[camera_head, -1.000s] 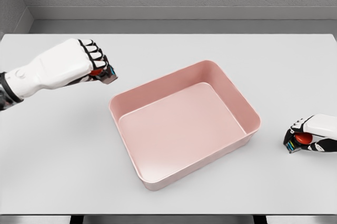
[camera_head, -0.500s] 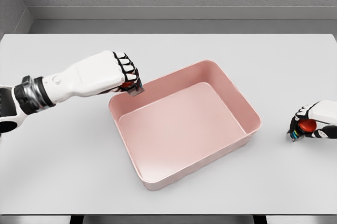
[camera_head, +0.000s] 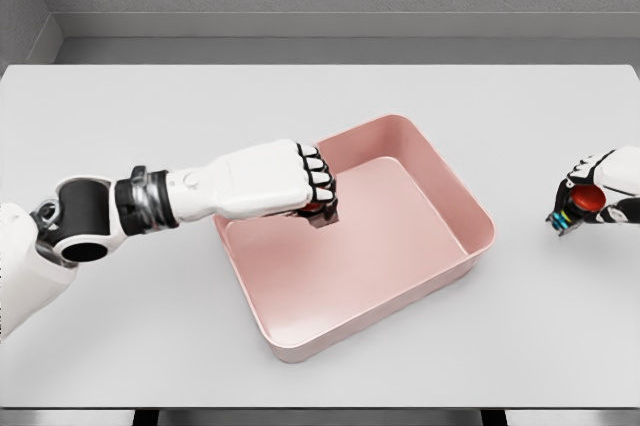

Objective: Put the industrial switch in the basket with both arms

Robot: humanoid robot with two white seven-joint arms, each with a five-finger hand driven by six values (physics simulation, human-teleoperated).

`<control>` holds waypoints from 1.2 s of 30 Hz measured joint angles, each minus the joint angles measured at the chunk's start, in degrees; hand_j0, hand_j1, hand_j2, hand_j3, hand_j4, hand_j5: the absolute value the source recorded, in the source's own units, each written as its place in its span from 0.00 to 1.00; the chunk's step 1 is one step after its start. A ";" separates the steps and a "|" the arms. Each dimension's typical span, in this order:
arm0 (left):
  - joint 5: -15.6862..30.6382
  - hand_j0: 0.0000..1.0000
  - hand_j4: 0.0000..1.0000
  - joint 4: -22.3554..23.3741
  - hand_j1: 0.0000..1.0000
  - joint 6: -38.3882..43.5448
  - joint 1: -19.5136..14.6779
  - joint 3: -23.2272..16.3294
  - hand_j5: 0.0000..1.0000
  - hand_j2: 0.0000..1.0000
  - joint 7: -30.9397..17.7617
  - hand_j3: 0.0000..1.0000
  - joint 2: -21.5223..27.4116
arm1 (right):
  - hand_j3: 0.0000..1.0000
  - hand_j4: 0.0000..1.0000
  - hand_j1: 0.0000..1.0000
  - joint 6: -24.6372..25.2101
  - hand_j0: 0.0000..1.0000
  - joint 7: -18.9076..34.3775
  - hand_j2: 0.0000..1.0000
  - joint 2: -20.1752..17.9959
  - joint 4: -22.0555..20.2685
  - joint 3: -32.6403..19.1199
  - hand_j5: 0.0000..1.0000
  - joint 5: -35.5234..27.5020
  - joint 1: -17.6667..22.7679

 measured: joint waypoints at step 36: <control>11.95 1.00 1.00 0.09 1.00 0.05 -3.69 -0.28 1.00 1.00 1.42 1.00 16.93 | 0.44 0.44 0.44 -0.02 0.44 0.09 0.44 6.40 -3.20 -0.91 0.44 -0.45 -7.56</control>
